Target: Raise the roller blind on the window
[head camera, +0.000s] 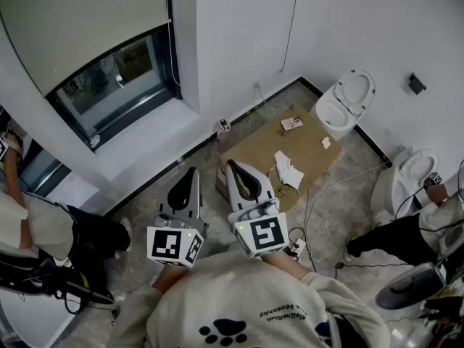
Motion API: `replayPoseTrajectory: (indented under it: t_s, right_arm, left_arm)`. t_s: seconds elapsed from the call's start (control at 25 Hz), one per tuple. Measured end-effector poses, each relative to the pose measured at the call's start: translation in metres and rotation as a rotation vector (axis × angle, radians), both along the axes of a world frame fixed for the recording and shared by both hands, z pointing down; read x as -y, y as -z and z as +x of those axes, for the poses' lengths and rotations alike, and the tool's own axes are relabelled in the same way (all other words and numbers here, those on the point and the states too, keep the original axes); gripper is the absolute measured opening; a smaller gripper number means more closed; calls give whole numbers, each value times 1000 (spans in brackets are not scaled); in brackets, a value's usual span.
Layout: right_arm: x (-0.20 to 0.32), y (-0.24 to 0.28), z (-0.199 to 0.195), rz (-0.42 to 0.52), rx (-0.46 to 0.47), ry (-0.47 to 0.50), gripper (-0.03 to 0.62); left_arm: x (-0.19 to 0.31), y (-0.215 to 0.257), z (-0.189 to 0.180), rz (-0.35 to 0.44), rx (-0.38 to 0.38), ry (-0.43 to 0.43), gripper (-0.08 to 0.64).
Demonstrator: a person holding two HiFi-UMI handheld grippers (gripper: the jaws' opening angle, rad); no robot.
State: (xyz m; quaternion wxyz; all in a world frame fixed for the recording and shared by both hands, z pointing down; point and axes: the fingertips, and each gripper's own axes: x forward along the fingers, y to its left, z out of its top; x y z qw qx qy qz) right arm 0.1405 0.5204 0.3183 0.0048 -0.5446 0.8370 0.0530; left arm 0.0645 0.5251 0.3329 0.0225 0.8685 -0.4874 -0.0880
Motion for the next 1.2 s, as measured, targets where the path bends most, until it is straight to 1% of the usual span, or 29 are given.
replayPoseTrajectory:
  t_s: [0.16,0.32,0.44,0.64,0.8,1.0,1.2]
  right_arm:
    - [17,2,-10,34,0,42,9]
    - [41,-5,-21,8,0,48,9]
    - [63,-5,-31,36,15,74,9]
    - [117,-1,-37,46,34,110,9]
    - [169,8,-38,90,35,148,9]
    - [239,5,-30,57,32,176,9]
    - [290,5,-36,60,37,243,9]
  left_arm:
    - [13,-2,-2,-3,-9,-2,8]
    - [31,-6,-14,-11,-20,15,8]
    - [54,-9,-22,-11,-25,25,8]
    - [107,-8,-27,-6,-17,43,8]
    - [162,-4,-25,10,-18,64,8]
    - [232,0,-19,12,-26,86,8]
    - [278,4,-19,32,-24,133,8]
